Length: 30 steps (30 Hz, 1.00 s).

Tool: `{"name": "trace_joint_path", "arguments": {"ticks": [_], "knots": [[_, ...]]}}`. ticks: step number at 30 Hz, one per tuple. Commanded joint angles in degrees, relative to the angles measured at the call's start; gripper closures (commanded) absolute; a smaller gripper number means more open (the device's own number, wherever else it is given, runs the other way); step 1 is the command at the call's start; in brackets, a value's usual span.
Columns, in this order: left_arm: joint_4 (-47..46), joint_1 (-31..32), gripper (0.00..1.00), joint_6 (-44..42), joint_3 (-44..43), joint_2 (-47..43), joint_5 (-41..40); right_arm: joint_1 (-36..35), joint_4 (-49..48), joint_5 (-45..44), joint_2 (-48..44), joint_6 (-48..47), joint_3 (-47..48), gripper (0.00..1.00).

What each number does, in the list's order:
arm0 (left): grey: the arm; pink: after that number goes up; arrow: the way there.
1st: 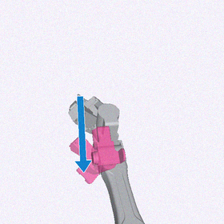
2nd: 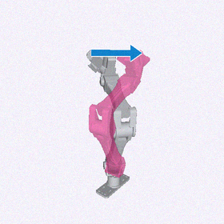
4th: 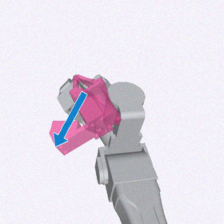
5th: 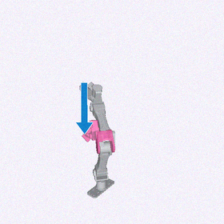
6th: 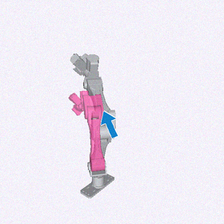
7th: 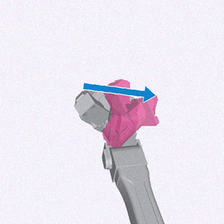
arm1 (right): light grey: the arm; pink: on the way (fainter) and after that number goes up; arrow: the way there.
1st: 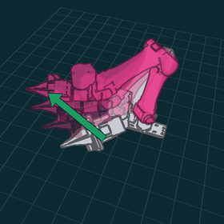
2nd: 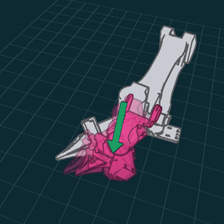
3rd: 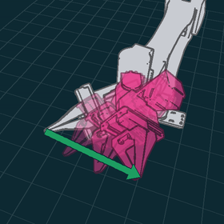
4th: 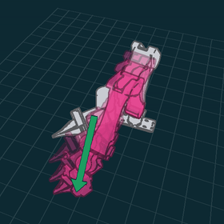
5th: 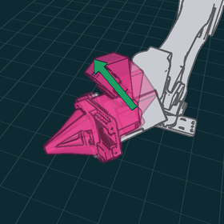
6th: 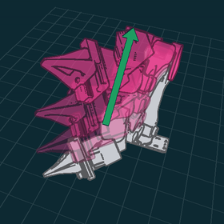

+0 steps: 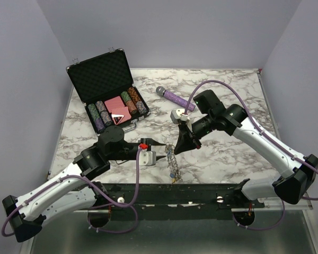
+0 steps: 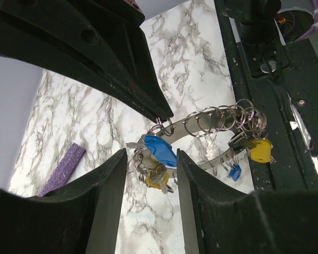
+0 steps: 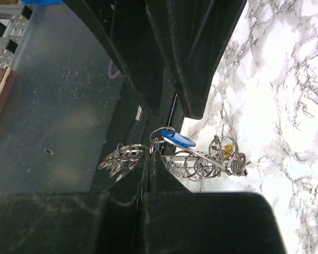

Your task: Put the keys on the keyring

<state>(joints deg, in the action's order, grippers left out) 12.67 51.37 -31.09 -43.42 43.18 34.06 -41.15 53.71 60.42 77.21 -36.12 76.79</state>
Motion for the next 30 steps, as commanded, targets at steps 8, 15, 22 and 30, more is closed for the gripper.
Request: {"name": "trace_joint_path", "arguments": {"ticks": [8,15,22,30], "knots": [[3.2,0.1,0.56,-5.3,-4.7,4.1,6.6,0.1,0.0,1.8,0.1,0.1,0.5,1.0],[4.1,0.0,0.62,-6.4,-5.7,5.3,7.2,0.2,0.0,1.7,0.1,0.1,0.3,1.0],[4.2,0.0,0.66,-7.1,-6.7,6.0,7.4,0.1,-0.1,1.7,0.0,0.4,-0.1,1.0],[6.1,0.0,0.72,-8.5,-7.9,6.9,7.9,0.1,-0.5,1.8,0.0,1.0,-0.1,1.0]]}}
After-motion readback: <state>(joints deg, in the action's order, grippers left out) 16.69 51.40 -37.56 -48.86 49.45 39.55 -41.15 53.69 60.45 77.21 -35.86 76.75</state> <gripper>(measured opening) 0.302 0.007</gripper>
